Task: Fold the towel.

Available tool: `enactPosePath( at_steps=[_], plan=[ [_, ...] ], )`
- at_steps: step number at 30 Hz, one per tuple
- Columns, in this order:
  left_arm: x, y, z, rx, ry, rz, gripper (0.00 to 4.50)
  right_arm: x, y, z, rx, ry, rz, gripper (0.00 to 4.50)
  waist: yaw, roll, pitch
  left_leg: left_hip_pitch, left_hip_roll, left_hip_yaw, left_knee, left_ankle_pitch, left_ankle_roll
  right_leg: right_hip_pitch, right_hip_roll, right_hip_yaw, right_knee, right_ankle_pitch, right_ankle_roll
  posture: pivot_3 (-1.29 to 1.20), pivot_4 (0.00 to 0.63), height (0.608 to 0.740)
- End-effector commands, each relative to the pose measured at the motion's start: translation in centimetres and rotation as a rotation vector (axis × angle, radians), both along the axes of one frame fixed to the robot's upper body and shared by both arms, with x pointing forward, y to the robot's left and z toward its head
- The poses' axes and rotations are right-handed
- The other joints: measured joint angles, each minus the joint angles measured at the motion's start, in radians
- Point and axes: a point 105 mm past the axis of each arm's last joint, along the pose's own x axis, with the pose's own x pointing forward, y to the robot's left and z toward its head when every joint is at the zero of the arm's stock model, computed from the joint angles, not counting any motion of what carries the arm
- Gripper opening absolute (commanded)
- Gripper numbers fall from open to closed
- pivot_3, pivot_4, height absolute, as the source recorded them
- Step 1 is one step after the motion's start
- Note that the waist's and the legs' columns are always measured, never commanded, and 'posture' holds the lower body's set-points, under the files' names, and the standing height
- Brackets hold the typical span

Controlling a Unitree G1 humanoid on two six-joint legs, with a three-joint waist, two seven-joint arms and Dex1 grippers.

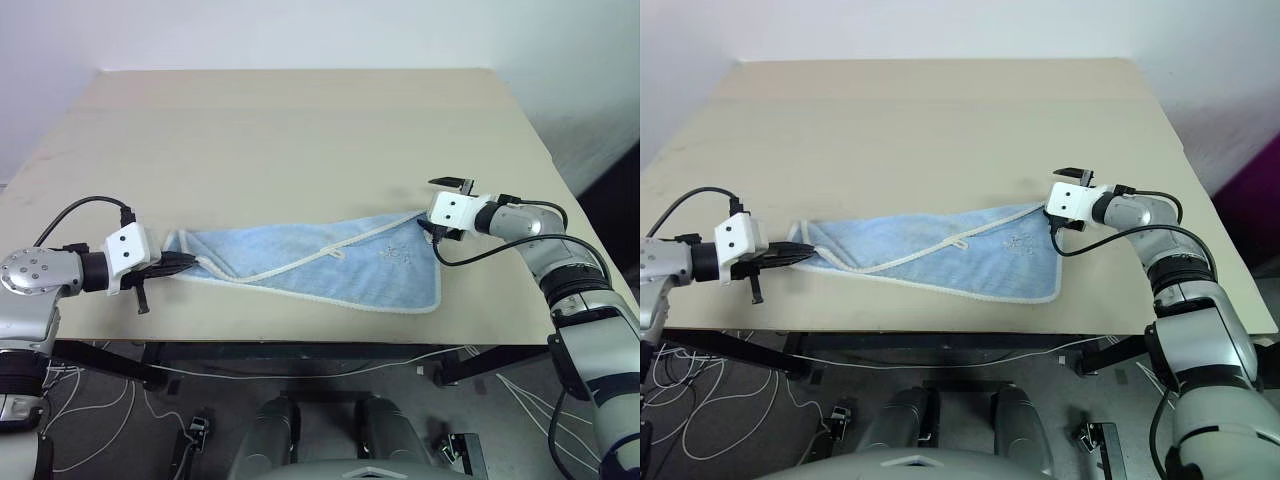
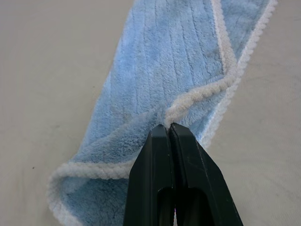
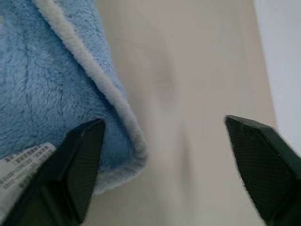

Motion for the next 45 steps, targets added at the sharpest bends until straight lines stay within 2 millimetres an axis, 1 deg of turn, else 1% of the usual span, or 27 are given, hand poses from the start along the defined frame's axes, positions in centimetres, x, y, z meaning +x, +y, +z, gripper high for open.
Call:
enactPosePath(
  at_steps=[1, 5, 6, 7, 9, 14, 17, 19, 21, 23, 28, 32, 35, 37, 39, 41, 43, 45],
  plan=[
    [0.1, 0.2, 1.5, -0.003, -0.053, 0.006, 0.0, 0.4, 0.4, 1.4, 0.007, -0.045, 0.018, 2.85, 0.0, 0.0, 0.0, 0.0, 0.0, 0.0, 0.0, 0.0, 0.0, 0.0, 0.0, 0.0, 0.0, 0.0, 0.0, 0.0, 0.15, 0.74],
    [0.2, 0.2, 1.5, -0.005, -0.057, 0.012, 0.0, 0.3, 0.5, 1.3, 0.01, -0.044, 0.026, 1.47, -0.001, 0.0, 0.0, 0.0, 0.0, 0.0, 0.0, 0.0, 0.0, 0.0, 0.0, 0.0, 0.0, 0.0, 0.0, 0.0, 0.15, 0.74],
    [0.2, 0.2, 1.5, -0.005, -0.057, 0.013, 0.0, 0.3, 0.5, 1.4, 0.013, -0.048, 0.026, 1.07, -0.002, 0.0, 0.0, 0.0, 0.0, 0.0, 0.0, 0.0, 0.0, 0.0, 0.0, 0.0, 0.0, 0.0, 0.0, 0.0, 0.15, 0.74],
    [0.2, 0.2, 1.5, -0.005, -0.057, 0.014, 0.0, 0.3, 0.4, 1.6, 0.017, -0.053, 0.026, 0.78, -0.002, 0.0, 0.0, 0.0, 0.0, 0.0, 0.0, 0.0, 0.0, 0.0, 0.0, 0.0, 0.0, 0.0, 0.0, 0.0, 0.15, 0.74],
    [0.2, 0.3, 1.4, -0.006, -0.058, 0.015, 0.0, 0.3, 0.4, 1.8, 0.021, -0.06, 0.027, 0.05, -0.005, 0.0, 0.0, 0.0, 0.0, 0.0, 0.0, 0.0, 0.0, 0.0, 0.0, 0.0, 0.0, 0.0, 0.0, 0.0, 0.15, 0.74],
    [0.3, 0.3, 1.5, -0.013, -0.062, 0.018, 0.0, 0.1, 0.4, 2.1, 0.037, -0.067, 0.036, 0.02, -0.014, 0.0, 0.0, 0.0, 0.0, 0.0, 0.0, 0.0, 0.0, 0.0, 0.0, 0.0, 0.0, 0.0, 0.0, 0.0, 0.15, 0.74],
    [1.2, 0.2, 3.1, -0.132, -0.11, 0.074, 0.0, 0.1, 0.0, 3.9, 0.068, -0.114, 0.028, 0.02, -0.017, 0.001, 0.001, 0.0, 0.0, 0.0, 0.0, 0.0, 0.0, -0.001, 0.0, 0.0, 0.001, 0.0, 0.0, 0.0, 0.15, 0.74],
    [2.2, 0.5, 4.7, -0.227, -0.164, 0.135, 0.0, 0.2, -0.6, 5.4, 0.098, -0.152, 0.011, 0.02, -0.015, 0.001, 0.001, 0.0, 0.0, 0.0, 0.0, 0.0, 0.0, -0.001, 0.0, 0.0, 0.002, 0.0, 0.0, 0.0, 0.15, 0.74],
    [3.2, 0.9, 6.3, -0.281, -0.223, 0.185, 0.0, 0.2, -1.4, 7.5, 0.13, -0.19, -0.003, 0.02, -0.016, 0.001, 0.001, 0.0, 0.0, 0.0, 0.0, 0.0, 0.0, -0.001, 0.0, 0.0, 0.002, 0.0, 0.0, 0.0, 0.15, 0.74],
    [3.9, 1.2, 7.4, -0.312, -0.27, 0.216, 0.0, 0.1, -1.9, 9.1, 0.144, -0.221, -0.012, 0.02, -0.016, 0.001, 0.001, 0.0, 0.0, 0.0, 0.0, 0.0, 0.0, -0.001, 0.0, 0.0, 0.002, 0.0, 0.0, 0.0, 0.15, 0.74],
    [6.6, 2.0, 10.8, -0.408, -0.399, 0.314, 0.0, 0.4, -2.5, 13.6, 0.194, -0.298, -0.031, 0.02, -0.019, 0.001, 0.001, 0.0, 0.0, 0.0, 0.0, 0.0, 0.0, -0.001, 0.0, 0.0, 0.002, 0.0, 0.0, 0.0, 0.15, 0.74],
    [8.4, 2.4, 14.0, -0.522, -0.492, 0.377, 0.0, 0.4, -3.0, 17.0, 0.213, -0.359, -0.049, 0.02, -0.019, 0.001, 0.001, 0.0, 0.0, 0.0, 0.0, 0.0, -0.001, -0.001, 0.0, 0.0, 0.002, 0.0, 0.0, 0.0, 0.15, 0.74],
    [8.8, 2.3, 15.7, -0.555, -0.538, 0.378, 0.0, 0.0, -3.2, 19.2, 0.226, -0.398, -0.041, 0.02, -0.019, 0.001, 0.001, -0.001, -0.001, 0.0, 0.001, 0.0, -0.001, -0.002, 0.0, 0.0, 0.003, 0.0, 0.0, 0.0, 0.15, 0.74],
    [8.6, 2.3, 16.9, -0.565, -0.565, 0.361, 0.0, -0.6, -3.5, 20.6, 0.24, -0.419, -0.03, 0.02, -0.019, 0.001, 0.001, -0.001, -0.001, 0.0, 0.0, 0.0, -0.001, -0.002, 0.0, 0.0, 0.003, 0.0, 0.0, 0.0, 0.15, 0.74],
    [8.2, 2.3, 17.8, -0.574, -0.583, 0.341, 0.0, -1.2, -3.9, 21.4, 0.25, -0.425, -0.017, 0.02, -0.018, 0.001, 0.001, -0.001, -0.001, 0.0, 0.0, 0.0, -0.001, -0.002, 0.0, 0.0, 0.003, 0.0, 0.0, 0.0, 0.15, 0.74],
    [7.5, 2.4, 18.1, -0.584, -0.57, 0.313, 0.0, -1.9, -4.0, 21.4, 0.266, -0.397, 0.013, 0.02, -0.019, 0.001, 0.001, -0.001, -0.001, 0.0, 0.001, 0.0, -0.001, -0.002, 0.0, 0.0, 0.003, 0.0, 0.0, 0.0, 0.15, 0.74],
    [6.6, 2.4, 17.3, -0.559, -0.523, 0.268, 0.0, -2.8, -4.0, 20.6, 0.277, -0.339, 0.057, 0.02, -0.02, 0.001, 0.002, -0.002, -0.001, 0.0, 0.0, 0.0, -0.001, -0.002, 0.0, 0.0, 0.003, 0.0, 0.0, 0.0, 0.15, 0.74],
    [4.9, 2.2, 15.8, -0.568, -0.427, 0.2, 0.0, -3.8, -3.9, 18.6, 0.292, -0.241, 0.103, 0.02, -0.023, 0.001, 0.001, -0.002, 0.0, 0.0, 0.0, 0.0, -0.001, -0.002, 0.0, 0.0, 0.003, 0.0, 0.0, 0.0, 0.15, 0.74]
  ],
)
